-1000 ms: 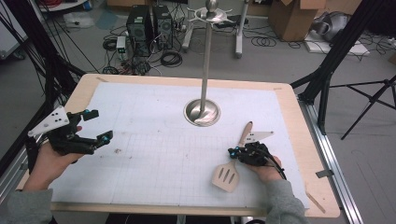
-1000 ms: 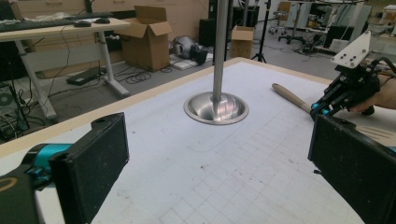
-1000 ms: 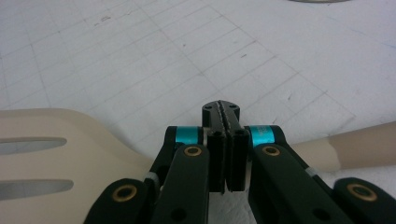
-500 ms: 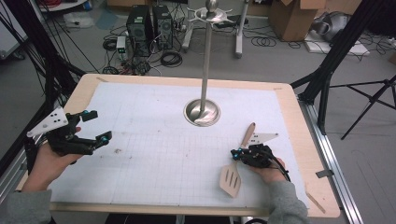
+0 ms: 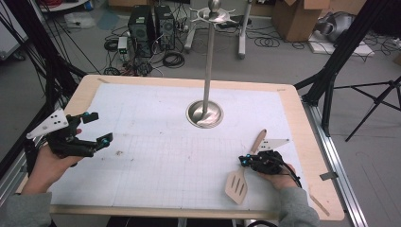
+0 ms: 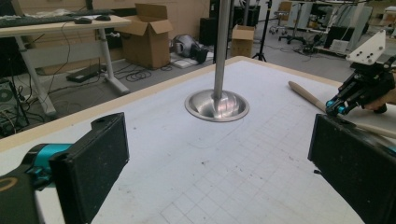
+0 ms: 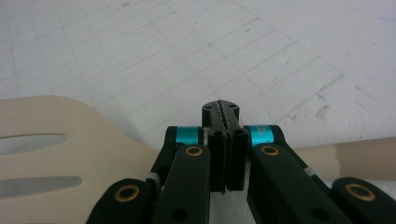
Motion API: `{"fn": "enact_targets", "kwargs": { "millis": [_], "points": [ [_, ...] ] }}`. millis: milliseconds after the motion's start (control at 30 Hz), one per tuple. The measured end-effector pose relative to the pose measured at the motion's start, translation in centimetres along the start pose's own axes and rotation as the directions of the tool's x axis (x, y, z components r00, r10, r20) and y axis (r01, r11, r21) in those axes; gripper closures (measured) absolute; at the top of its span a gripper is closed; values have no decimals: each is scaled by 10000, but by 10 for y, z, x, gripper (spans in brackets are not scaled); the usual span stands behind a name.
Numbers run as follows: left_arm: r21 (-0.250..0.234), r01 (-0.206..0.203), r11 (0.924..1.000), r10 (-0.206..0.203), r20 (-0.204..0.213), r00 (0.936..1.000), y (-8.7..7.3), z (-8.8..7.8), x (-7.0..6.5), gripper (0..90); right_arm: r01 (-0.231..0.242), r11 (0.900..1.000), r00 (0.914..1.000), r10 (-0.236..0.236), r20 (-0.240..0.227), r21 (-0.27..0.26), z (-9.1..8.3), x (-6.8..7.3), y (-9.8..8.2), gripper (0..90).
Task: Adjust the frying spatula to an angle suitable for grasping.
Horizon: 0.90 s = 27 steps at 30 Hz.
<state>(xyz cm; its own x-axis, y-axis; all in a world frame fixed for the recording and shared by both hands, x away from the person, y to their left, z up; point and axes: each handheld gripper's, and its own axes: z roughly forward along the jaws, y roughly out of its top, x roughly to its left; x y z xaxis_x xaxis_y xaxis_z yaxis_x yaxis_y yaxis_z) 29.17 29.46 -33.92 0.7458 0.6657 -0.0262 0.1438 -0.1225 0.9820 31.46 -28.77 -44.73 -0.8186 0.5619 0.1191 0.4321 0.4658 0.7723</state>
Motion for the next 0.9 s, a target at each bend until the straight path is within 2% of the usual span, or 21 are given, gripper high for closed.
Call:
{"fn": "enact_targets", "kwargs": {
  "millis": [367, 500, 533, 567, 600, 633, 667, 767, 800, 900],
  "points": [
    [31, -17, 10000, 17, 43, 10000, 0, 3, 0, 56, -28, 10000, 10000, 28, -63, -2, -10, 3, -9, 900],
    [90, -72, 9999, 71, 117, 9999, 0, 6, -1, 56, 144, 9999, 9999, -143, -75, 45, -9, 5, -8, 900],
    [89, -109, 9999, 108, 158, 9998, 1, 7, -1, 56, 399, 9990, 9992, -401, -60, -216, -13, 5, -6, 900],
    [89, -109, 9999, 108, 158, 9998, 1, 7, -1, 56, 399, 9990, 9992, -401, -60, -216, -13, 5, -6, 900],
    [78, -138, 9999, 136, 194, 9997, 2, 7, -2, 56, 238, 9951, 9996, -222, 181, -960, -23, 1, -5, 900],
    [78, -138, 9999, 136, 194, 9997, 2, 7, -2, 56, 238, 9951, 9996, -222, 181, -960, -23, 1, -5, 900],
    [61, -120, 9999, 118, 211, 9997, 2, 8, -2, 56, 137, 9893, 9989, -69, 467, -1455, -34, -3, -4, 900],
    [83, -123, 9999, 121, 200, 9997, 2, 8, -2, 56, 124, 9886, 9974, -17, 715, -1499, -42, -7, -7, 900],
    [103, -119, 9999, 117, 218, 9997, 1, 8, -2, 56, -2, 9918, 9951, 128, 977, -1280, -45, -11, -10, 900],
    [99, -122, 9999, 120, 209, 9997, 1, 8, -2, 56, -259, 9948, 9904, 389, 1326, -986, -46, -18, -16, 900]
  ]
}}
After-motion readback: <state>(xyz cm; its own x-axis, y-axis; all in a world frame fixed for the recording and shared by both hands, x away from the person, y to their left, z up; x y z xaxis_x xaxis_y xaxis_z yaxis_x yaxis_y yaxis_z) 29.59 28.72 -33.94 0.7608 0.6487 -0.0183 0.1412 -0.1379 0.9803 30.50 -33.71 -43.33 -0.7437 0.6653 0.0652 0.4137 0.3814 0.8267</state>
